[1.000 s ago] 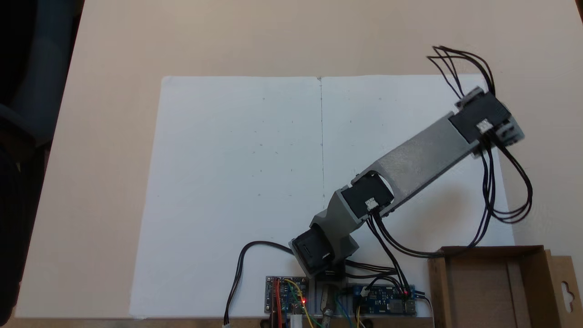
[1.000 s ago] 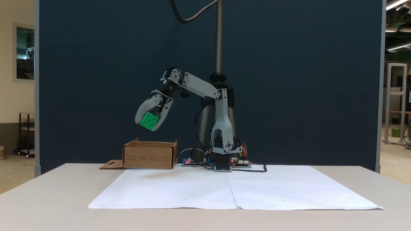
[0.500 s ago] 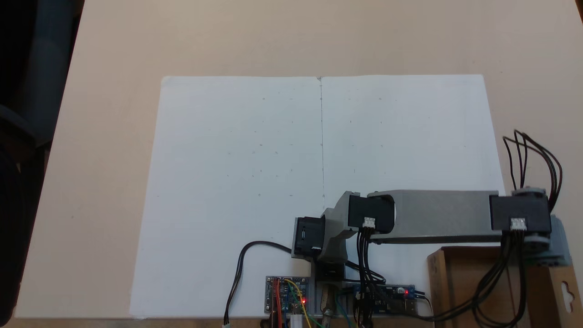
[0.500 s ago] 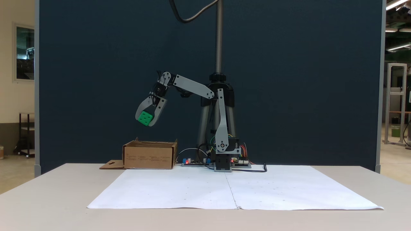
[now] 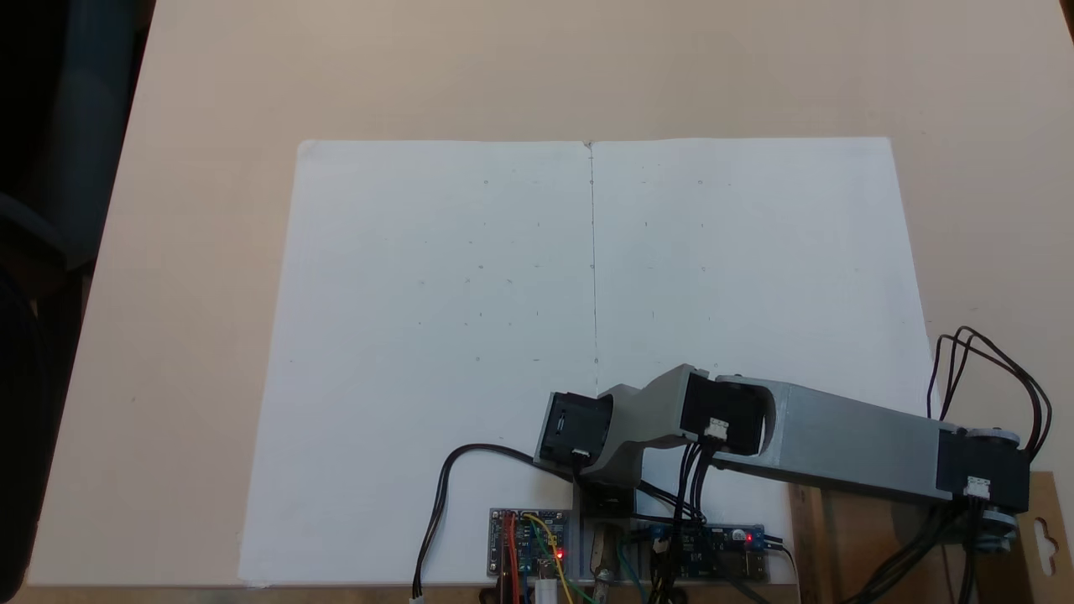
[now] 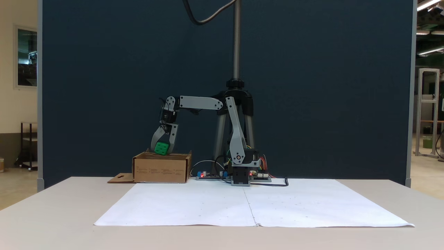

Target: Grasp a green dice and put it in the bin.

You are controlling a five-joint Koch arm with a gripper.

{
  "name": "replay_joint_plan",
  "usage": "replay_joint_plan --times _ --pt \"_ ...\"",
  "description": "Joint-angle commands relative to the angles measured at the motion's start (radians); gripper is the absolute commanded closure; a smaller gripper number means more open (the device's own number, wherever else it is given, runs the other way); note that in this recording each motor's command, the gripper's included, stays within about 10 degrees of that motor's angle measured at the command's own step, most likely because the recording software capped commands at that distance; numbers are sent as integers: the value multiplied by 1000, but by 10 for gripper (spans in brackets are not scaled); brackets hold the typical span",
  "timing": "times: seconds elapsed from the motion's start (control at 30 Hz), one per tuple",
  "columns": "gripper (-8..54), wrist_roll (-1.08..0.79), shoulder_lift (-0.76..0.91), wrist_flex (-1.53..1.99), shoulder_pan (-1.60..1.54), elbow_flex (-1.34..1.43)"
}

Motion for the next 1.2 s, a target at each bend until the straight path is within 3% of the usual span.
replay_joint_plan --times 0.0,0.03,0.1,0.4,0.57,0.77,0.9,1.17 --pt "192 -80 21 -38 12 -15" --pt "129 -80 20 -37 11 -14" --pt "94 -75 20 -38 0 -2" --pt "94 -43 91 -48 -5 -5" --pt "94 194 163 -60 -84 -95" --pt "94 398 167 -67 -365 -365" --pt "93 537 173 -117 -650 -391" --pt "20 548 170 -117 -1158 -373"
